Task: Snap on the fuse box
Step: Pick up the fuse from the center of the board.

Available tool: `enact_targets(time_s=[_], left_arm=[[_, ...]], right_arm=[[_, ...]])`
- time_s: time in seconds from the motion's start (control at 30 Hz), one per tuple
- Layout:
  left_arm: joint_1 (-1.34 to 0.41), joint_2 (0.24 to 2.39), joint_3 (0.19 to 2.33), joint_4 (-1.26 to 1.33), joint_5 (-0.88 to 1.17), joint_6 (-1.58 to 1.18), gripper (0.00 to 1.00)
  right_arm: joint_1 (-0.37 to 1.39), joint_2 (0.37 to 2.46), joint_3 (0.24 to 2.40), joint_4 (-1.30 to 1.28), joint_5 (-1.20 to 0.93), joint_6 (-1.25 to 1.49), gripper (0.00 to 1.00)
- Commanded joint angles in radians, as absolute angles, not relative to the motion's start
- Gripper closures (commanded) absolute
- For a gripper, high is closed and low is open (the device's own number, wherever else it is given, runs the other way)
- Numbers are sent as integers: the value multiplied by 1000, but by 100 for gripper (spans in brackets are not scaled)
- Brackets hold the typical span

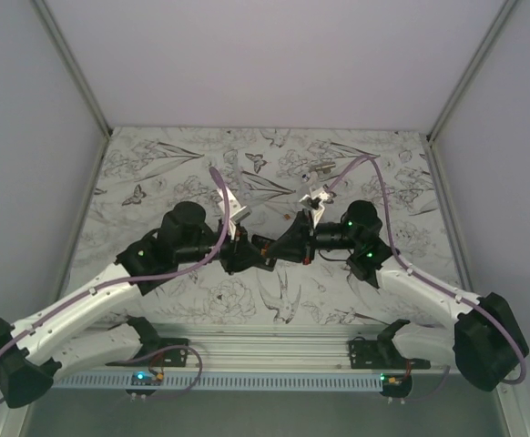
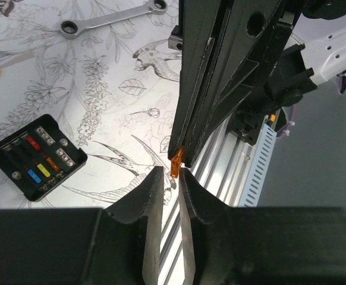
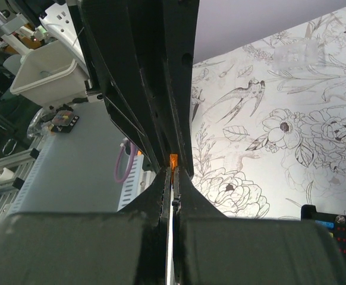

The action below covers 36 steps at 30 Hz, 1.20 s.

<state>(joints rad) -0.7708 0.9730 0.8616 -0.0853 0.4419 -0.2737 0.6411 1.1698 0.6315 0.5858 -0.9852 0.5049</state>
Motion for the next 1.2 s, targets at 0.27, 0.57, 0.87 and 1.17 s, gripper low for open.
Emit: enact_targets(time_s=[0.27, 0.57, 0.87, 1.17], left_arm=[[-764, 880, 839, -21, 314, -308, 79], [-764, 908, 848, 4, 355, -330, 75], [-765, 946, 851, 32, 396, -342, 77], [-764, 943, 833, 34, 421, -342, 80]], right_arm=[[652, 1180, 643, 576, -983, 499, 100], [653, 1181, 641, 607, -988, 520, 100], [653, 1177, 637, 619, -993, 524, 100], [651, 1180, 632, 665, -991, 551, 100]])
